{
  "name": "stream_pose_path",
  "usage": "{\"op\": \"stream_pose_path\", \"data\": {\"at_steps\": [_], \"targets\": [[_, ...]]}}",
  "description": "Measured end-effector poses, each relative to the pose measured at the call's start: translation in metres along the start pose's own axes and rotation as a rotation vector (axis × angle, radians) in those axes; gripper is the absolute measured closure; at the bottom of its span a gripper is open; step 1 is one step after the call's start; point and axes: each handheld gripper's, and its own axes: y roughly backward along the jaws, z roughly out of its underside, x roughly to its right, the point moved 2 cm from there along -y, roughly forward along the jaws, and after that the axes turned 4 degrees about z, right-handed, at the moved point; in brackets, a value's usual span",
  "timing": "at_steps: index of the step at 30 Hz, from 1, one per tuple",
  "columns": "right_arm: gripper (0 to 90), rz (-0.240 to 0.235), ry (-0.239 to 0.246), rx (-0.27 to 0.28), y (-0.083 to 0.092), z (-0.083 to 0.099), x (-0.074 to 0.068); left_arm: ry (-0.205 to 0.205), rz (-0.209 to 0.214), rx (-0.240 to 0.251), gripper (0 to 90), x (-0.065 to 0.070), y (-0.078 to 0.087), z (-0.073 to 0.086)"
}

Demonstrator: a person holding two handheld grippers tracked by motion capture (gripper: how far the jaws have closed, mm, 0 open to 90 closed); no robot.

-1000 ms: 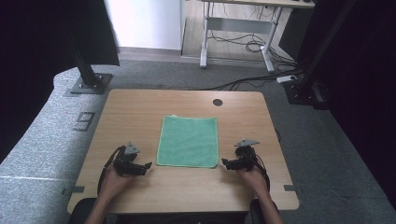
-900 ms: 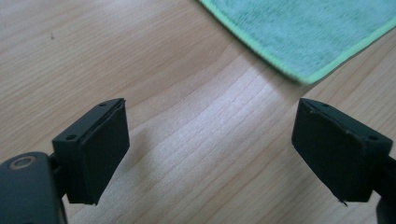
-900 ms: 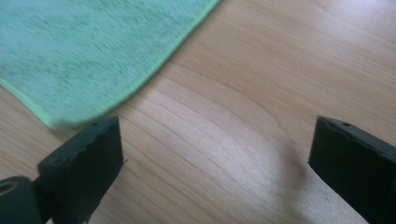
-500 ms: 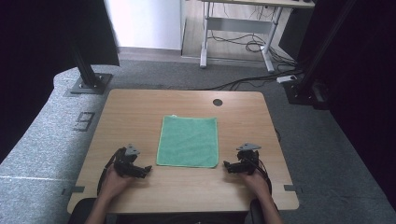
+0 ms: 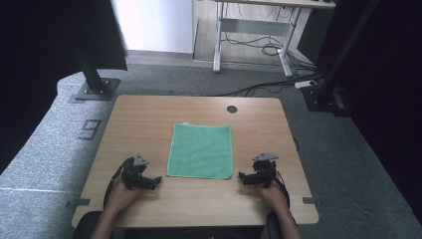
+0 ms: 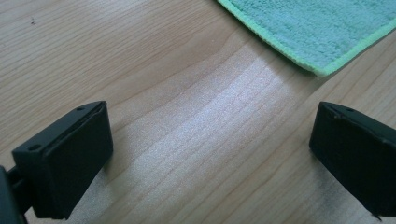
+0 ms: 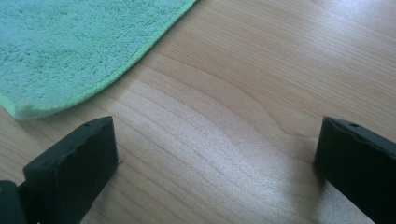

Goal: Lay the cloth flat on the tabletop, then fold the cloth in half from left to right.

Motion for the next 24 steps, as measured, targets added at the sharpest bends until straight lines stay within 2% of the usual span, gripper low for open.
{"op": "stream_pose_path", "data": {"at_steps": [7,13,16,18,24], "targets": [[0.0,0.0,-0.001,0.0,0.0,0.0,0.0,0.0,0.003,-0.005,0.0,0.0,0.0,-0.001],[0.0,-0.008,0.004,-0.006,0.001,0.0,0.001,0.021,0.008,-0.013,0.0,-0.004,0.0,-0.007],[0.0,-0.006,0.001,-0.021,0.001,-0.001,0.0,0.014,-0.009,0.0,0.0,-0.006,0.0,-0.013],[0.0,-0.024,-0.003,-0.023,0.002,-0.003,-0.001,0.002,-0.024,0.011,0.0,-0.007,0.001,-0.02],[0.2,-0.056,-0.007,0.012,0.006,-0.016,-0.012,-0.003,-0.043,0.046,0.0,-0.014,-0.002,-0.042]]}}
